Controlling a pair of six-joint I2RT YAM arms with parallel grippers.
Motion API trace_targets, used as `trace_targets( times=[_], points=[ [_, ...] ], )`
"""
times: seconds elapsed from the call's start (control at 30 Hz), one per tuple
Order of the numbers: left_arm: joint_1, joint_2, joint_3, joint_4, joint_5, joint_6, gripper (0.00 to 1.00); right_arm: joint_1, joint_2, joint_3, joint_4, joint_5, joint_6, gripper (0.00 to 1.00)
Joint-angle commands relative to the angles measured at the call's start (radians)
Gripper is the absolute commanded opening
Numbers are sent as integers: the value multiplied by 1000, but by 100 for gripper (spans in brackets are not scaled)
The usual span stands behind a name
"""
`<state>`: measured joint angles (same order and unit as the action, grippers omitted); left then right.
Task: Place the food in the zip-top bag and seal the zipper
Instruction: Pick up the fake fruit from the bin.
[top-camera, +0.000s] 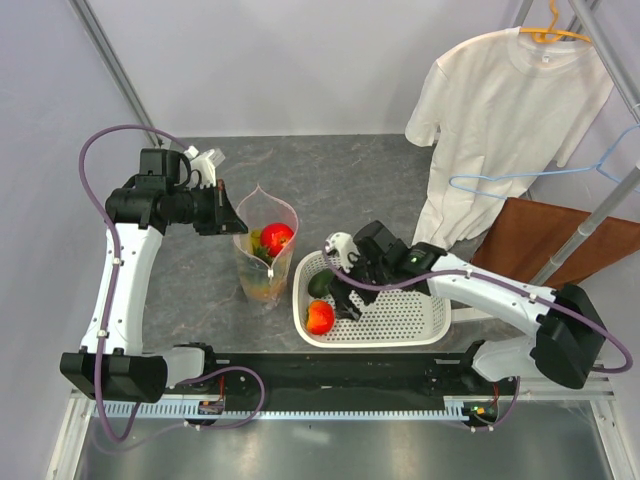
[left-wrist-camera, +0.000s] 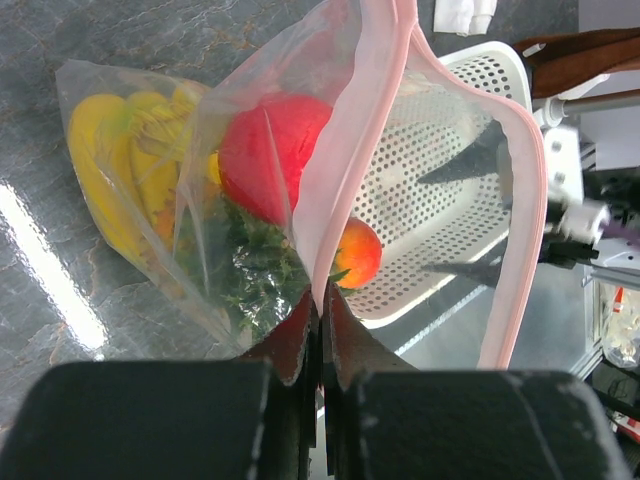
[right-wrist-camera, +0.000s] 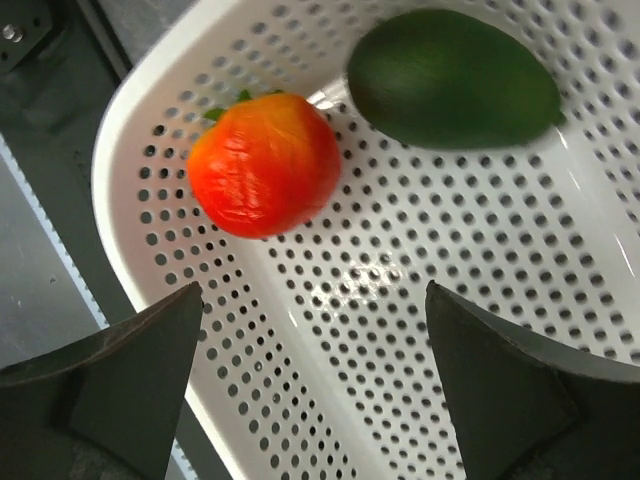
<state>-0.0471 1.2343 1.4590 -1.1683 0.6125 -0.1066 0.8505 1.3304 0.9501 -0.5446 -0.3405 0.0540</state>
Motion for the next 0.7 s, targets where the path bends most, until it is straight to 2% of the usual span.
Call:
trace_targets(
  times=[0.0, 0.2, 0.37, 0.67],
  points=[
    [0, -6, -8, 33, 30, -15, 2, 81, 24, 15, 171, -64, -175, 98],
    [0, -12, -9, 35, 26, -5, 2, 133, 46, -22, 296, -57, -379, 98],
    [0, -13, -11, 33, 30, -2, 2, 177, 84, -30, 304, -57, -502, 98],
    [0, -18, -31, 38, 29, 7, 2, 237, 141, -62, 354, 11, -563, 98]
  ],
)
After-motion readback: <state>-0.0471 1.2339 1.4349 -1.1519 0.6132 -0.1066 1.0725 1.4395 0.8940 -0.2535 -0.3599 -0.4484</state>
